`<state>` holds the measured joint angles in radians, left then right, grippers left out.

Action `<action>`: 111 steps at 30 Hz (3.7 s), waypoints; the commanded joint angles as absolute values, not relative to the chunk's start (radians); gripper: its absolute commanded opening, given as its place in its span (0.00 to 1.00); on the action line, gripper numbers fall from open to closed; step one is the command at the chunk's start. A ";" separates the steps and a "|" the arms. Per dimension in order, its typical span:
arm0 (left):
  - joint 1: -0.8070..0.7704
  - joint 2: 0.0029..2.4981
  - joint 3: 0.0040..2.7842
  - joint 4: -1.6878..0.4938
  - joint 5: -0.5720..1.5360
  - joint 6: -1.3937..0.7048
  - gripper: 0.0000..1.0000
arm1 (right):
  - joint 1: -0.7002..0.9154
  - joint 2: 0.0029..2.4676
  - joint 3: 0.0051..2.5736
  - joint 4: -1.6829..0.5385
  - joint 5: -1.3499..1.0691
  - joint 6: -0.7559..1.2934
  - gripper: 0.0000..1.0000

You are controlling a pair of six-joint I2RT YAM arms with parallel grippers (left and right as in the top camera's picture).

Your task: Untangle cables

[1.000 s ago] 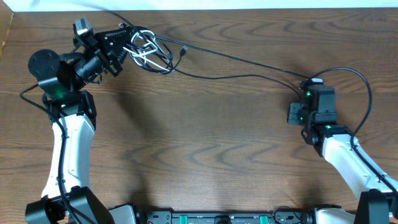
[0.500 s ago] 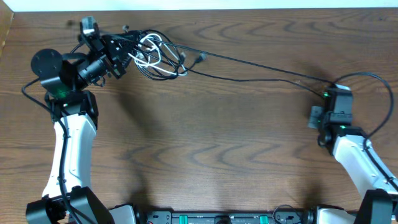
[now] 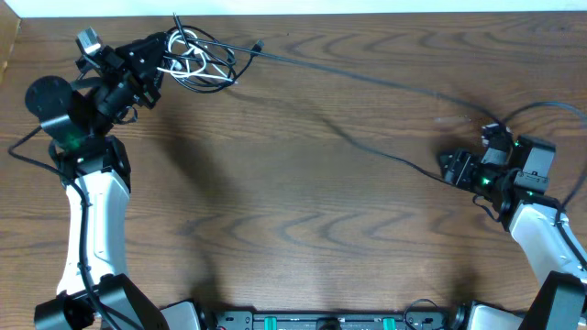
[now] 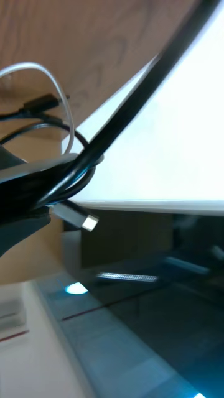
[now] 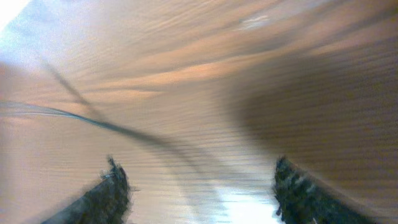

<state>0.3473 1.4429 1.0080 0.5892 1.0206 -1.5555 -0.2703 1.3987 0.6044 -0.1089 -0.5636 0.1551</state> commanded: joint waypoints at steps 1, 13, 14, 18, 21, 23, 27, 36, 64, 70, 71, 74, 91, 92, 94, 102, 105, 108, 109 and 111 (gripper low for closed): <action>0.308 1.418 1.038 0.491 0.979 -1.538 0.08 | -0.276 1.404 0.595 -0.101 -1.100 0.133 0.74; 0.107 1.418 1.038 0.125 0.770 -1.719 0.08 | -0.109 1.404 0.595 -0.112 -1.035 0.332 0.99; 0.098 1.418 1.038 0.109 0.740 -1.719 0.08 | -0.081 1.404 0.595 -0.115 -0.948 0.385 0.99; 0.089 1.418 1.038 0.105 0.683 -1.718 0.08 | 0.013 1.404 0.595 -0.115 -0.867 0.415 0.99; 0.104 1.418 1.038 0.106 0.639 -1.671 0.08 | 0.080 1.404 0.595 -0.114 -0.916 0.395 0.99; 0.117 1.418 1.038 0.106 0.628 -1.585 0.08 | 0.107 1.404 0.595 -0.068 -1.078 0.327 0.99; 0.125 1.418 1.038 0.149 0.754 -1.407 0.08 | 0.112 1.404 0.595 0.056 -1.215 0.214 0.99; 0.148 1.418 1.038 0.736 1.162 -1.215 0.08 | 0.112 1.404 0.595 0.125 -0.813 0.169 0.99; 0.150 1.425 1.038 0.910 1.352 -1.136 0.08 | 0.221 1.404 0.595 0.489 -0.877 0.856 0.99; 0.150 1.425 1.038 0.418 1.174 -0.865 0.08 | 0.258 1.404 0.595 0.627 -0.862 1.282 0.99; 0.150 1.425 1.038 0.351 1.135 -0.842 0.08 | 0.255 1.404 0.595 0.652 -0.863 1.335 0.99; 0.150 1.425 1.038 0.237 1.061 -0.793 0.08 | 0.236 1.404 0.595 0.745 -0.861 1.478 0.99; 0.150 1.425 1.038 -0.007 1.176 -0.565 0.08 | 0.176 1.404 0.595 0.720 -0.740 0.875 0.99; 0.150 1.425 1.038 -0.007 1.222 -0.528 0.08 | 0.181 1.404 0.595 0.694 -0.753 0.842 0.99; 0.150 1.425 1.038 -0.006 1.341 -0.429 0.08 | 0.204 1.404 0.595 0.687 -0.809 0.755 0.99; 0.111 1.425 1.038 -0.008 1.459 -0.365 0.08 | 0.283 1.404 0.595 0.713 -0.875 0.539 0.91; 0.059 1.425 1.038 -0.007 1.459 -0.411 0.08 | 0.306 1.404 0.595 0.709 -0.864 0.465 0.89; 0.024 1.425 1.038 -0.007 1.456 -0.441 0.08 | 0.311 1.404 0.595 0.701 -0.863 0.457 0.86; 0.017 1.425 1.038 -0.007 1.451 -0.447 0.08 | 0.313 1.404 0.595 0.698 -0.867 0.449 0.85; 0.002 1.425 1.038 -0.007 1.438 -0.451 0.08 | 0.323 1.404 0.595 0.678 -0.866 0.416 0.83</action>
<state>0.0212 1.4288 1.0252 -0.0109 1.4158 -0.4274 0.3054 1.4055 0.5919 0.6960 -0.8600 0.5053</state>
